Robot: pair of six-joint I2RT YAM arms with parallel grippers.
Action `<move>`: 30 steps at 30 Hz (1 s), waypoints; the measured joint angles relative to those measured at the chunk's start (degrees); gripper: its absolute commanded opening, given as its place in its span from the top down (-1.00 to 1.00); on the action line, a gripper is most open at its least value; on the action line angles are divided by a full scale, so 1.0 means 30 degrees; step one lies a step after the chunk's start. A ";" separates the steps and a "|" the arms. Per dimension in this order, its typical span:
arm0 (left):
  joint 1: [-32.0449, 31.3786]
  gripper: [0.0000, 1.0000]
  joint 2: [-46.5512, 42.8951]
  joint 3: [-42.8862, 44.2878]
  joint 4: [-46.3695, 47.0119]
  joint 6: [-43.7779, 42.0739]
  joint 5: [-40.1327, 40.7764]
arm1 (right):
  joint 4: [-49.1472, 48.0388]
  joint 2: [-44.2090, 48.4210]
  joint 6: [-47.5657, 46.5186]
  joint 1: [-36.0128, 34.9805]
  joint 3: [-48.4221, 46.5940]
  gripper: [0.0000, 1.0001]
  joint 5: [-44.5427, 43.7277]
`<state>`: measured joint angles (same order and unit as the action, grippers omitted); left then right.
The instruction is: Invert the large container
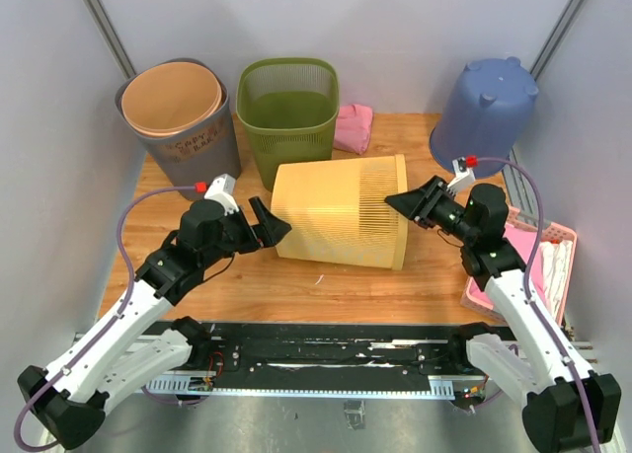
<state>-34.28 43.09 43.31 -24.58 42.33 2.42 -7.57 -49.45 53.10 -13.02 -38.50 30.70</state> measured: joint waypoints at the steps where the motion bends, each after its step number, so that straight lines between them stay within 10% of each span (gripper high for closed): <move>1: 0.0102 -0.98 0.0153 0.0117 0.0000 -0.0095 -0.0117 | 0.0634 0.0000 -0.0211 0.0240 0.0000 0.06 0.0073; 13: 0.3475 -0.98 0.1617 0.0474 0.0663 -0.0663 -0.3366 | 0.5399 0.0109 -0.2331 0.1209 -0.1836 -0.05 0.0444; 30: 0.4743 -0.98 0.5297 -0.0007 0.5311 -0.1173 -1.0528 | 0.7482 0.0080 -0.2594 0.1770 -0.2200 0.46 0.0044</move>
<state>-20.05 58.98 43.29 -8.64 38.81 -29.17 14.87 -49.21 45.32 -7.70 -45.10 30.83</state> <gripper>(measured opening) 0.991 0.334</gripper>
